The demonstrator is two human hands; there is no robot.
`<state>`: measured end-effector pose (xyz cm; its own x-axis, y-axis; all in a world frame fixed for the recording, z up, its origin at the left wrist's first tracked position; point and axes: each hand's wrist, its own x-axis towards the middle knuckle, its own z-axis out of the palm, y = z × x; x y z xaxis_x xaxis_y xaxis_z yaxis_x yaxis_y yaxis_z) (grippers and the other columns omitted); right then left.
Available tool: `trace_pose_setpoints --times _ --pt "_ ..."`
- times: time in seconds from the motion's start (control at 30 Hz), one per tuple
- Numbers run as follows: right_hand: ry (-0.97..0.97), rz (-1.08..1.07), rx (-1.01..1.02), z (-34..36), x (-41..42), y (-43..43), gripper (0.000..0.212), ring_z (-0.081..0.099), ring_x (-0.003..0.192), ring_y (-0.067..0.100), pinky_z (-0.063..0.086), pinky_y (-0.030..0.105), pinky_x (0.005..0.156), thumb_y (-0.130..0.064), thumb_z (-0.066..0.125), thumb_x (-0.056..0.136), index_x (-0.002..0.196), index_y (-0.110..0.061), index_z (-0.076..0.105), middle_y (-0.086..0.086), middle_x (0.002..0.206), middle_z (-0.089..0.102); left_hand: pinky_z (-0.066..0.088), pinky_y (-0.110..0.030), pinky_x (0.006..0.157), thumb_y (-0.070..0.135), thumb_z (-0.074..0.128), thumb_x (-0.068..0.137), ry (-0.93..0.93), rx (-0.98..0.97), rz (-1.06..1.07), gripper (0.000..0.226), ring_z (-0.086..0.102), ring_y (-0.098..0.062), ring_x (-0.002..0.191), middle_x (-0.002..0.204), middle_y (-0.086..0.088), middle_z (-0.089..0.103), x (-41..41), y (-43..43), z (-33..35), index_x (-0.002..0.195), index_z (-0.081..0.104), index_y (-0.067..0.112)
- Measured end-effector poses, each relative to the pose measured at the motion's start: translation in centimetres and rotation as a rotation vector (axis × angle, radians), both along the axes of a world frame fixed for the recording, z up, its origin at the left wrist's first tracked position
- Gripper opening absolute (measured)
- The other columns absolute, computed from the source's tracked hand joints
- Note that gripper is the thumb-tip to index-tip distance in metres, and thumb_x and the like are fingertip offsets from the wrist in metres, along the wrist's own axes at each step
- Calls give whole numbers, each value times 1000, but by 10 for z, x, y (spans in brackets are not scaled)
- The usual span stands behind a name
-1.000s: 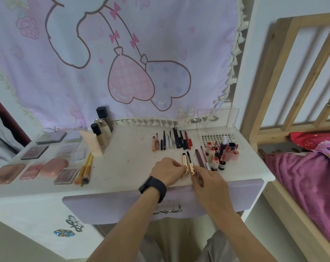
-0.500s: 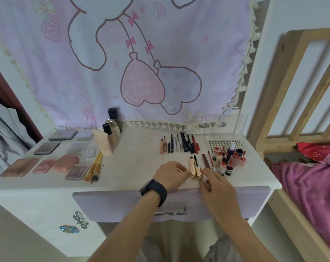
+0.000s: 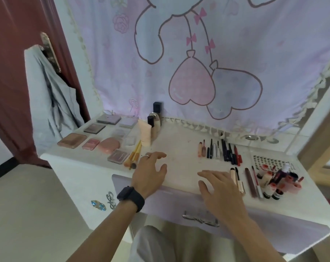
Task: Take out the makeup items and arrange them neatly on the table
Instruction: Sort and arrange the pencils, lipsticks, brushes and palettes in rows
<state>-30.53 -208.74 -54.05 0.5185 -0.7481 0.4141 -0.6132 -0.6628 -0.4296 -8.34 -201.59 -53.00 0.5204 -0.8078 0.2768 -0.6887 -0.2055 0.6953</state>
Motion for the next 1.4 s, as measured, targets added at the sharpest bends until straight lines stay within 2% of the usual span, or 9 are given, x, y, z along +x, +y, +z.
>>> trace_pose_setpoints --times 0.2,0.4,0.57,0.7,0.93,1.03,1.2,1.3,1.4 --pt "203 45 48 -7 47 -31 44 32 142 15 31 35 117 -43 46 102 144 -32 53 -11 149 50 47 -34 94 26 64 90 75 -35 123 45 55 -17 113 127 -1 56 53 -6 17 134 51 27" --pt "264 71 32 -27 62 -40 54 32 142 14 28 31 118 -51 28 102 146 -30 51 -7 153 47 47 -45 99 43 62 94 197 -77 139 54 51 -24 117 127 -6 52 78 -28 40 142 42 30" --pt "226 70 30 -31 61 -39 60 32 143 14 31 32 118 -54 23 99 145 -29 53 -7 153 48 40 -43 109 21 53 98 -92 33 96 53 42 -31 131 140 -8 35 82 -49 56 148 39 26" --pt "206 65 30 -30 61 -39 56 32 142 13 32 32 118 -52 29 101 144 -29 54 -7 152 49 46 -45 102 22 53 97 -111 107 122 40 39 -31 134 147 -15 32 86 -56 55 137 48 24" --pt "187 66 8 -33 61 -40 53 34 143 14 34 33 118 -50 33 101 144 -28 54 -6 152 50 40 -24 63 26 60 96 -116 9 82 10 57 -8 86 95 9 62 98 -40 48 97 51 32" --pt "146 76 -2 -31 61 -39 48 37 141 15 35 33 116 -46 41 102 141 -23 57 -4 148 53 48 -24 62 27 66 94 162 -221 151 12 59 2 77 90 14 63 84 -26 53 97 55 30" --pt "-205 63 109 -12 56 -25 45 51 122 7 36 20 100 -54 43 101 131 -26 63 -15 127 61 55 -24 64 22 69 93 927 -384 82 18 75 -21 81 105 -10 70 30 1 52 107 58 20" --pt "-548 100 373 6 45 -9 49 65 98 -2 47 10 80 -70 35 94 123 -38 59 -20 104 72 55 -30 73 24 71 92 1096 -354 3 21 74 -29 90 105 -12 73 0 11 45 108 59 18" --pt "-690 153 535 23 34 0 37 64 64 8 49 18 57 -59 49 98 116 -29 61 -3 79 73 56 -30 72 25 71 91 1153 -308 -45 26 75 -28 89 104 -13 75 -23 14 39 110 58 15"
